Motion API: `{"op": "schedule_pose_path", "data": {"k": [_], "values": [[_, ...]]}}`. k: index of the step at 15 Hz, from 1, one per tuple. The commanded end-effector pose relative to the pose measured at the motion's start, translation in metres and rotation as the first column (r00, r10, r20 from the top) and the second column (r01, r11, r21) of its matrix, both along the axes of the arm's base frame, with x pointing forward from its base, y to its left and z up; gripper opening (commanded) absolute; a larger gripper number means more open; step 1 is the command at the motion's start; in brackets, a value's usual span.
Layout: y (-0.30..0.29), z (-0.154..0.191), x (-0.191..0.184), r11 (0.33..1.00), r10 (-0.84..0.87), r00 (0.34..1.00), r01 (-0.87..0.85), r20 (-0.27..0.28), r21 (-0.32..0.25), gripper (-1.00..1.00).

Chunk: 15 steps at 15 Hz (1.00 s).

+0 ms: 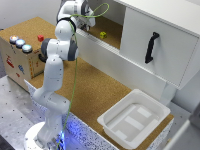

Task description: Put the purple object inside the left cabinet

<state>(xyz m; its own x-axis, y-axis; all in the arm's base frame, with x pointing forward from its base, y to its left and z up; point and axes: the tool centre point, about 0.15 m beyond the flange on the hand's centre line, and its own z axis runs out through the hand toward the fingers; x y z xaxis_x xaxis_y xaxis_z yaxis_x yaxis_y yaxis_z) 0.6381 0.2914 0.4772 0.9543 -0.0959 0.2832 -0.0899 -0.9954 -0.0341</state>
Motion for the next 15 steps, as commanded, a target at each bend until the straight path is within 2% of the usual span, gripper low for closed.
{"op": "schedule_pose_path", "data": {"k": [1, 5, 6, 9, 13, 15], "values": [[-0.006, 0.007, 0.058, 0.993, 0.014, 0.976, -0.04, -0.219, -0.112, -1.0], [-0.016, -0.002, 0.069, 0.99, 0.018, 0.97, -0.05, -0.242, -0.128, -1.0], [-0.019, -0.002, 0.07, 0.991, 0.013, 0.969, -0.045, -0.245, -0.123, 1.0], [-0.021, 0.001, 0.061, 0.994, 0.028, 0.974, -0.052, -0.225, -0.101, 1.0], [-0.024, 0.02, 0.028, 0.994, 0.048, 0.986, -0.063, -0.161, -0.089, 1.0], [-0.028, 0.027, 0.009, 0.994, 0.068, 0.986, -0.08, -0.15, -0.074, 1.0]]}}
